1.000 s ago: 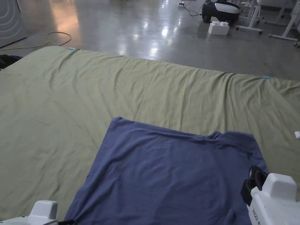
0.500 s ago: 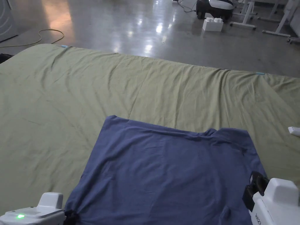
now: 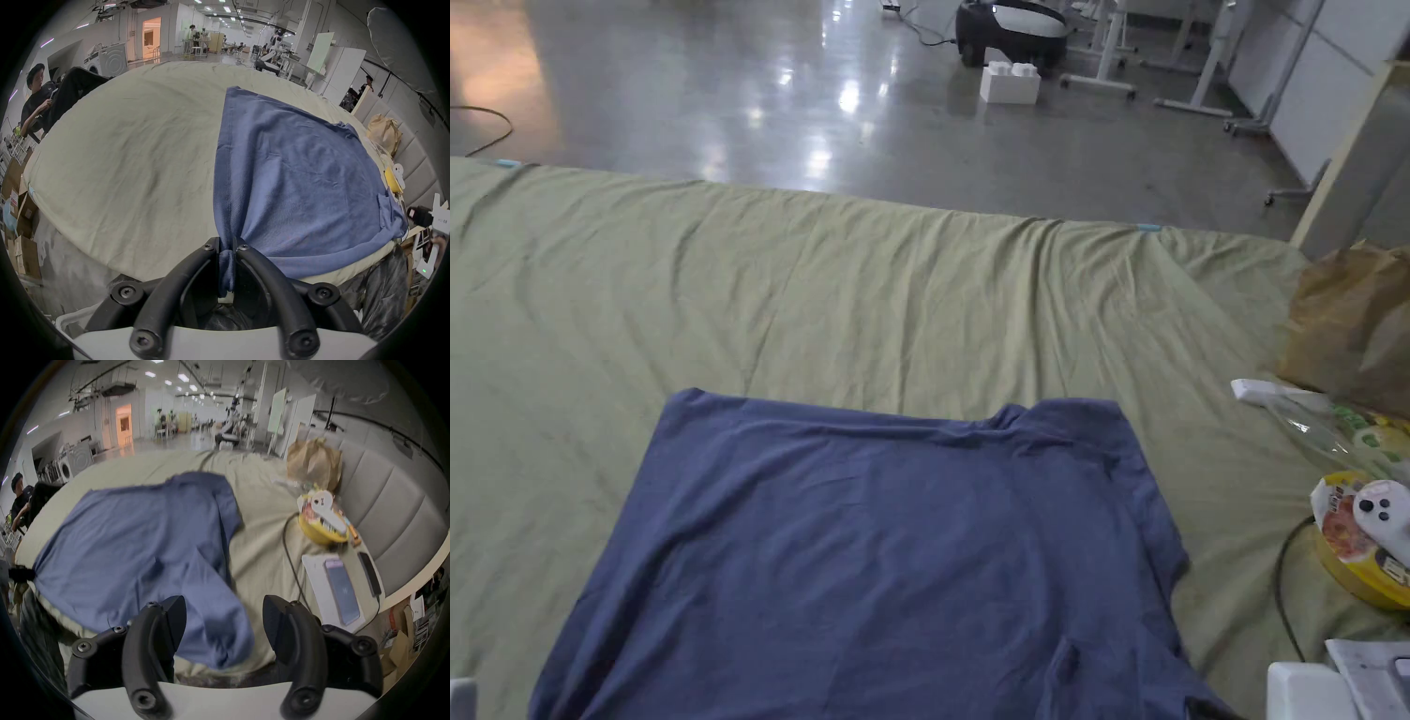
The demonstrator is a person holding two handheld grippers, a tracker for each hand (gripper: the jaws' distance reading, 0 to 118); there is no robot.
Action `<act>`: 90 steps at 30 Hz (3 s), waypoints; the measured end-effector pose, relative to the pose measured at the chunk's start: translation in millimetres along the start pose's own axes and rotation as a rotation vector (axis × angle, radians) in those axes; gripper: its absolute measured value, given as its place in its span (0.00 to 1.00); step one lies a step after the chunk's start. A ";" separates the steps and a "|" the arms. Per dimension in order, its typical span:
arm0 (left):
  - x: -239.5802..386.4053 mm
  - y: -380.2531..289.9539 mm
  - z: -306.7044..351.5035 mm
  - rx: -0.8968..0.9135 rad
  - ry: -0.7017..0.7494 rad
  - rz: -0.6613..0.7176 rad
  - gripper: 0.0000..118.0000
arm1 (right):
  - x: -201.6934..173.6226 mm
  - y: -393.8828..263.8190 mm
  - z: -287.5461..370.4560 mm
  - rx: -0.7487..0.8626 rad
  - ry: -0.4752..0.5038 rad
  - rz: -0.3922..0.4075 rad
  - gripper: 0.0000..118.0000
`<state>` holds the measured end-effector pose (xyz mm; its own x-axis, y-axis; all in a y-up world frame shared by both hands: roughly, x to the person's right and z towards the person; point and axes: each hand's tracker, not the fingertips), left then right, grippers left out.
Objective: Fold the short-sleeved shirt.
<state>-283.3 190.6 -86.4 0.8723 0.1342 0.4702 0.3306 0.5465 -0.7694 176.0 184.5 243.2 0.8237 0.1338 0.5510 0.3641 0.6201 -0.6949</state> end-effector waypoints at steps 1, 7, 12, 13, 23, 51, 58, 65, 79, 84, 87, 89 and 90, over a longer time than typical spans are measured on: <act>0.6 0.3 -0.1 -0.001 0.002 -0.003 0.08 | 0.9 -6.9 -2.7 -0.015 0.007 0.000 0.59; 12.7 0.7 2.9 -0.003 0.025 -0.025 0.08 | -6.7 -31.4 -30.5 -0.131 0.037 0.023 0.65; 15.6 0.1 3.1 -0.012 0.029 -0.026 0.08 | -7.8 -40.4 -52.8 -0.188 0.132 -0.062 0.33; 16.3 0.1 3.8 -0.013 0.030 -0.027 0.08 | -7.0 -39.3 -50.2 -0.188 0.116 -0.070 0.27; 17.6 0.4 12.9 0.009 0.022 -0.027 0.08 | -14.3 -32.2 -27.0 -0.188 0.033 0.017 0.08; 34.2 158.9 -57.1 0.223 0.063 -0.006 0.07 | -2.2 140.3 -111.5 -0.001 0.097 -0.106 0.08; 42.2 173.5 -101.6 0.156 0.095 -0.036 0.07 | -10.4 141.9 -154.7 -0.041 0.070 -0.084 0.21; 42.5 174.8 -104.7 0.180 0.071 -0.089 0.32 | -9.7 130.6 -129.9 0.065 0.020 -0.082 0.57; 125.3 118.2 22.5 0.676 0.012 -0.258 0.21 | -73.7 125.5 -6.1 0.775 -0.095 -0.015 0.49; 134.7 95.3 55.3 0.779 0.028 -0.162 0.04 | -92.2 111.7 11.0 0.844 -0.107 -0.036 0.07; 135.1 84.0 66.9 0.809 0.046 -0.160 0.02 | -94.3 109.7 12.3 0.831 -0.063 -0.060 0.02; 132.0 77.2 72.1 0.825 0.058 -0.162 0.02 | -95.5 106.0 14.0 0.847 -0.070 -0.062 0.02; 130.0 75.5 72.9 0.826 0.065 -0.158 0.02 | -95.4 104.8 15.5 0.854 -0.075 -0.066 0.02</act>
<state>-171.2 309.5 -51.8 0.8652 -0.0291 0.5005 0.1034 0.9872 -0.1213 128.8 248.7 125.0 0.7708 0.1089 0.6277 -0.0661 0.9936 -0.0912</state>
